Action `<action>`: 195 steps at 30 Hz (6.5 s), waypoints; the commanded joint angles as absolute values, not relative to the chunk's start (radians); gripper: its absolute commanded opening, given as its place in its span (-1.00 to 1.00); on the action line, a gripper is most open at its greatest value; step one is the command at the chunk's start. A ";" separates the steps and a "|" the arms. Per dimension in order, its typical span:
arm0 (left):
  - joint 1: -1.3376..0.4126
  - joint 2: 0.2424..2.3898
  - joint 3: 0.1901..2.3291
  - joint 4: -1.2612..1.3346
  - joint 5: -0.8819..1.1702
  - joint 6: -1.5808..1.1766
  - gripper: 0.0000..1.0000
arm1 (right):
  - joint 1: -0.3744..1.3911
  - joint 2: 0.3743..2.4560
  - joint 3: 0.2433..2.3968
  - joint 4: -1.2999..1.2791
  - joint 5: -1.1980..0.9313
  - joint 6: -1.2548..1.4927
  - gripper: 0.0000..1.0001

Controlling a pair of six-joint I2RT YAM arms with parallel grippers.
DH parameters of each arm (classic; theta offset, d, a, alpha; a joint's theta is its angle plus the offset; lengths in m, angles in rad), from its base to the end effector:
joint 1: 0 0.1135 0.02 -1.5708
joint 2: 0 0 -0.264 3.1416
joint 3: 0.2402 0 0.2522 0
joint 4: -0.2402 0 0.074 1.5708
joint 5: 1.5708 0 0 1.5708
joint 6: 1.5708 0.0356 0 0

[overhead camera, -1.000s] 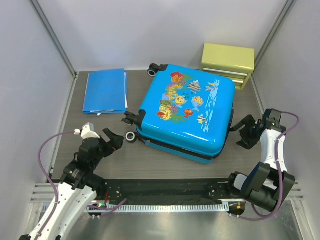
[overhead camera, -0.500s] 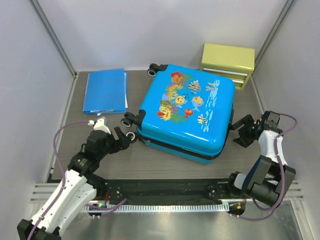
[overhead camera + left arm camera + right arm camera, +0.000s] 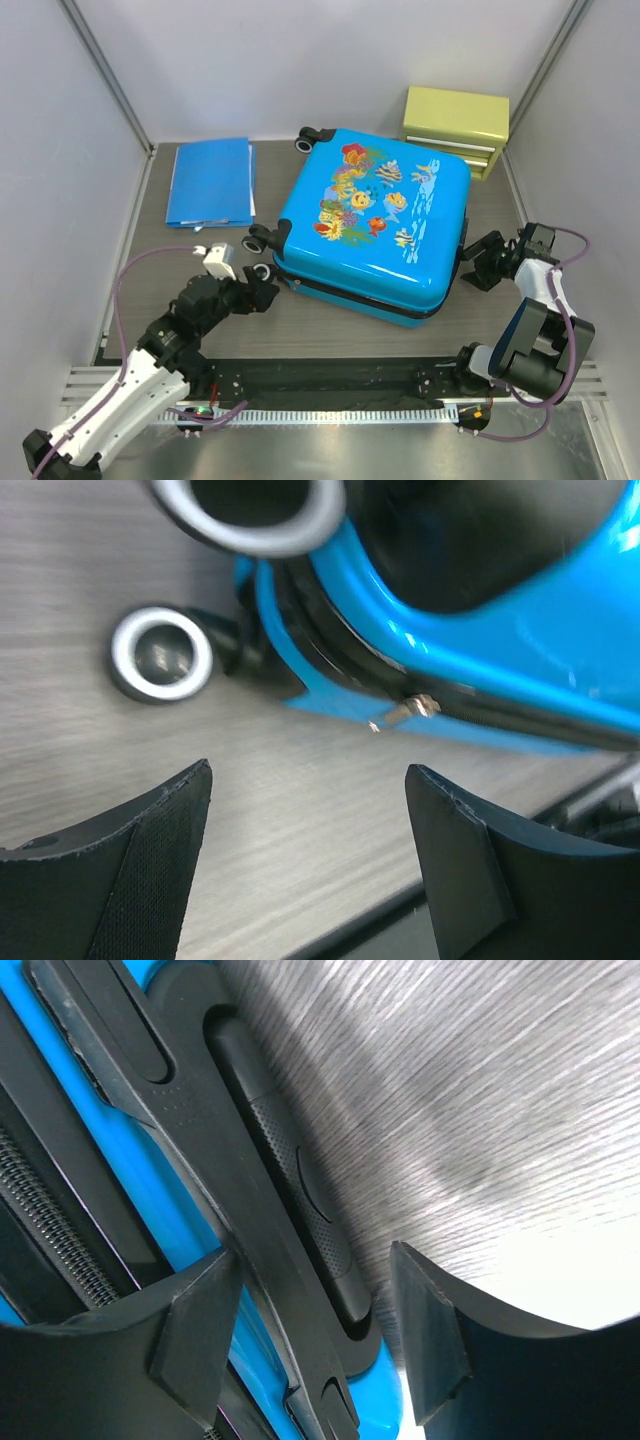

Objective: Pack the luggage
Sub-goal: Zip the luggage at the center of the board.

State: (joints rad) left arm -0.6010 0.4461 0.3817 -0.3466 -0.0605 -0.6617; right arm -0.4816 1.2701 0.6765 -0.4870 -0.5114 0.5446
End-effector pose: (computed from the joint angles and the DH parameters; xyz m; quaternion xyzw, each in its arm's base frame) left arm 0.1089 -0.0721 0.2277 -0.0419 0.8352 -0.3028 0.4570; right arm 0.2100 -0.0901 0.1857 0.4073 0.8478 0.2526 0.2269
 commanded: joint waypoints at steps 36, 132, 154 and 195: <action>-0.920 0.999 0.514 0.043 -0.459 -0.640 -0.92 | -0.442 1.312 0.621 -0.515 -0.495 0.525 -0.06; -0.750 0.747 0.397 0.006 -0.703 -0.515 -1.00 | -0.511 1.290 0.721 -0.640 -0.394 0.457 -0.97; -0.657 0.724 0.431 0.037 0.112 -0.476 0.40 | -0.525 1.295 0.744 -0.664 -0.457 0.448 -0.98; -0.465 0.980 0.482 0.069 0.327 -0.454 -0.71 | -0.525 1.239 0.723 -0.696 -0.495 0.443 -0.97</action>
State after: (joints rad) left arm -0.4690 0.9863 0.4709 0.0467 0.3698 -0.4667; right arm -0.4931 1.2686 0.7235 -0.6170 -0.5610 0.4385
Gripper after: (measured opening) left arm 0.246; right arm 0.236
